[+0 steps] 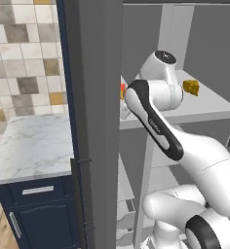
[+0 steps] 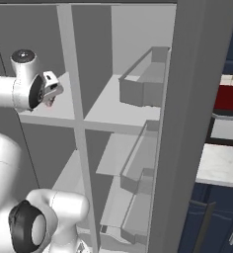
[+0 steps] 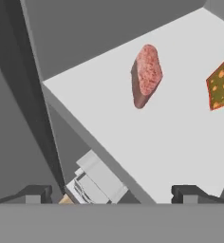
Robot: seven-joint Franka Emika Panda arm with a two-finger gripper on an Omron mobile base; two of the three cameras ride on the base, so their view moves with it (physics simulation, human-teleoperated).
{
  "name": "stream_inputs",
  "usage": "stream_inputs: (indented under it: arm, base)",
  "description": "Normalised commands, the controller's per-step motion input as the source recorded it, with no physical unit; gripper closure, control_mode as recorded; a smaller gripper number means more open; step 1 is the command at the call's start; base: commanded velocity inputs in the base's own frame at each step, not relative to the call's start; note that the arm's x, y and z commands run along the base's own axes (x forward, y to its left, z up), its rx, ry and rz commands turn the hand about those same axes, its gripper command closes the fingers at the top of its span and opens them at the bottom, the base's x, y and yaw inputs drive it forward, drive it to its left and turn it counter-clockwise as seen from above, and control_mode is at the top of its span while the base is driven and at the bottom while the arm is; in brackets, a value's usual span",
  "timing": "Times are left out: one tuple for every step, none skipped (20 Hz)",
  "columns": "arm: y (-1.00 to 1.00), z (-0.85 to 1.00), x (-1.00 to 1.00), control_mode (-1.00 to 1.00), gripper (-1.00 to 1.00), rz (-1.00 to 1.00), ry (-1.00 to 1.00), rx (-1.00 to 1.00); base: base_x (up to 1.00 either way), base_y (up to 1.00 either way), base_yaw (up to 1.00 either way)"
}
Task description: Pick up the frozen steak from the freezer, place it on any shelf in the fridge, and close the fridge and freezer doors when done.
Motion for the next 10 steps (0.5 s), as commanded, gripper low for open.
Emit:
stream_inputs:
  arm:
    - [0.11,-0.12,0.64,-1.00,-1.00,0.00,0.00,0.00]
    - [0.17,-0.12,0.61,-1.00,-1.00,0.00,0.00,0.00]
    - [0.24,-0.14,0.60,-1.00,-1.00,0.00,0.00,0.00]
    - [0.29,-0.19,0.56,-1.00,-1.00,0.00,0.00,0.00]
    - [0.31,-0.26,0.54,-1.00,-1.00,0.00,0.00,0.00]
    - [0.29,-0.32,0.54,-1.00,-1.00,0.00,0.03,0.00]
    - [0.29,-0.34,0.52,-1.00,-1.00,0.00,0.03,0.00]
    - [0.26,-0.33,0.51,-1.00,-1.00,0.00,0.03,0.00]
    - [0.26,-0.25,0.53,-1.00,-1.00,0.00,0.01,0.00]
    - [0.24,-0.21,0.55,-1.00,-1.00,0.00,0.01,0.00]
  base:
    - [0.00,0.00,0.00]
    - [0.00,0.00,0.00]
    - [0.00,0.00,0.00]
    - [0.00,0.00,0.00]
    - [0.00,0.00,0.00]
    - [0.00,0.00,0.00]
    - [0.00,0.00,0.00]
    - [0.00,0.00,0.00]
    - [0.00,0.00,0.00]
    - [0.00,0.00,0.00]
